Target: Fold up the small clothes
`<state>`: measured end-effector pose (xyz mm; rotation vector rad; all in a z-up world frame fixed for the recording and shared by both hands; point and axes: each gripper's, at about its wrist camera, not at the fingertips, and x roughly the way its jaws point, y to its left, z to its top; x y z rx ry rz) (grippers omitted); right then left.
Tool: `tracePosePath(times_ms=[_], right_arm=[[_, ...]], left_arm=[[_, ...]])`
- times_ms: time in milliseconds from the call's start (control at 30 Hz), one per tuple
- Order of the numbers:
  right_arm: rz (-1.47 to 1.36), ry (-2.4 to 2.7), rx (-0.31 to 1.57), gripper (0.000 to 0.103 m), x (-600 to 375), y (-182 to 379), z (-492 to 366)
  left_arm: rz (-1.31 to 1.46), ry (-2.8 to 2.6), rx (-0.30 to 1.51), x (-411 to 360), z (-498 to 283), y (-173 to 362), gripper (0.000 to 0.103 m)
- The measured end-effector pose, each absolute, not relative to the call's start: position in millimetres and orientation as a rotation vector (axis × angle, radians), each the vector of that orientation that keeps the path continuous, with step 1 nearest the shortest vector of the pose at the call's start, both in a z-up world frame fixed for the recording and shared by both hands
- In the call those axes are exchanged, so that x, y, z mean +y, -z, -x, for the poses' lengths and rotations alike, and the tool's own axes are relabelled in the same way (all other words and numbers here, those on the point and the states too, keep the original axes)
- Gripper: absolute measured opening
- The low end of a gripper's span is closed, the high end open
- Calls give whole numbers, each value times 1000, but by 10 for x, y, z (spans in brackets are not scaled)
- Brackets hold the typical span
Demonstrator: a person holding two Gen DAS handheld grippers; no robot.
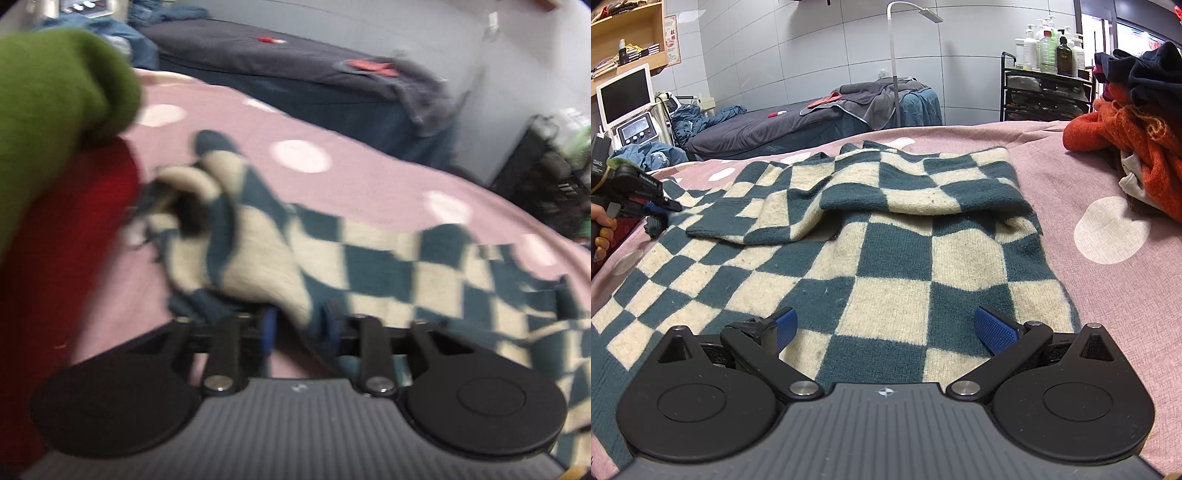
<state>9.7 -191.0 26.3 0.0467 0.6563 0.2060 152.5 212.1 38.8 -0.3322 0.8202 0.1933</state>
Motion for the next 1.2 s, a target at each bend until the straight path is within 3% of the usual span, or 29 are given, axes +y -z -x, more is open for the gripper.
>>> tracePosePath(times_ms=[33,267,433,567,600,733,900,1100,1200], right_arm=[[-47,-206,656,103,-1910,-263,-96],[-31,-202,660,103,-1885,-257,-104],[-29,-202,660,103,-1883,-256,-102],[-33,-203,659,103,-1892,-257,-96],[-32,-203,659,103,-1892,-257,-97],[-41,-205,653,103,-1903,-262,-90],[-75,-236,624,103,-2012,-388,-75],[233,-76,550,103,-2070,-600,-362],[302,-33,629,100,-2187,-514,-688]], left_arm=[[362,-162,812,2117,-1482,-413,41],[319,188,764,1597,-984,-731,41],[207,205,942,1267,-936,-377,41],[248,194,908,1341,-911,-270,41],[264,185,916,1343,-922,-296,42],[330,211,873,1344,-894,-476,64],[375,185,896,1275,-1061,-418,65],[363,146,856,1137,-1243,-414,65],[328,157,843,1050,-1317,-463,66]])
